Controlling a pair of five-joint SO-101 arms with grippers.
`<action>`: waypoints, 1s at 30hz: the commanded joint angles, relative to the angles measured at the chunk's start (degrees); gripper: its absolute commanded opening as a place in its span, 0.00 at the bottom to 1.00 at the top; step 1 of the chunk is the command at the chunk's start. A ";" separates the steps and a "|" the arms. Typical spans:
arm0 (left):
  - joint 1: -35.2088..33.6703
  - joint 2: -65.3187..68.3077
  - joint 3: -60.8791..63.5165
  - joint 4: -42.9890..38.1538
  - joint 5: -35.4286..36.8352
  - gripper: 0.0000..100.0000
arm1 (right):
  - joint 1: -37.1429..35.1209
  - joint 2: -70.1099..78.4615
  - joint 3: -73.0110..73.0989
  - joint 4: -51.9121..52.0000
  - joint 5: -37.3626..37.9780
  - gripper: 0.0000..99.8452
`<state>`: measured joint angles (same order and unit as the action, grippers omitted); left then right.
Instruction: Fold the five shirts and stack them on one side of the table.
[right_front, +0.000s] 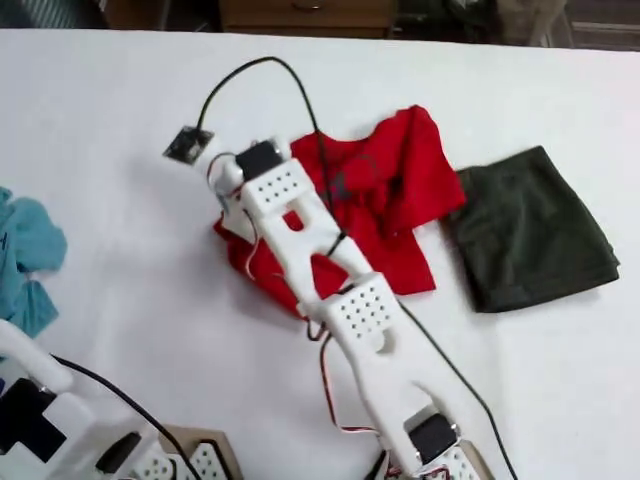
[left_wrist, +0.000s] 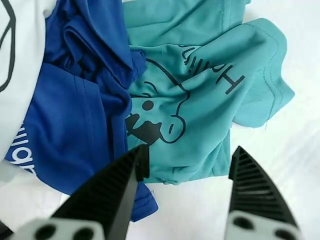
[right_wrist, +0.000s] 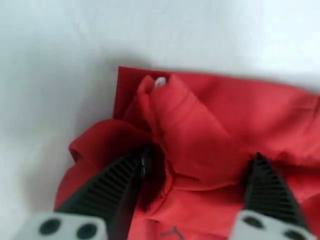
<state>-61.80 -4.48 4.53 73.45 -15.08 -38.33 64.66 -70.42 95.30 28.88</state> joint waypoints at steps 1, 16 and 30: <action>-0.35 -0.26 -0.31 0.35 -0.44 0.28 | -0.13 -0.66 -2.37 -0.04 -0.44 0.15; -0.44 -0.35 -0.31 0.44 -0.44 0.28 | -4.00 -0.75 -25.23 2.33 -0.26 0.02; -5.19 -0.44 -0.57 0.26 -0.26 0.28 | -6.99 -16.84 -24.88 3.82 -0.26 0.02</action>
<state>-65.14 -4.48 4.53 73.45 -14.99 -45.10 54.73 -93.27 98.90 28.88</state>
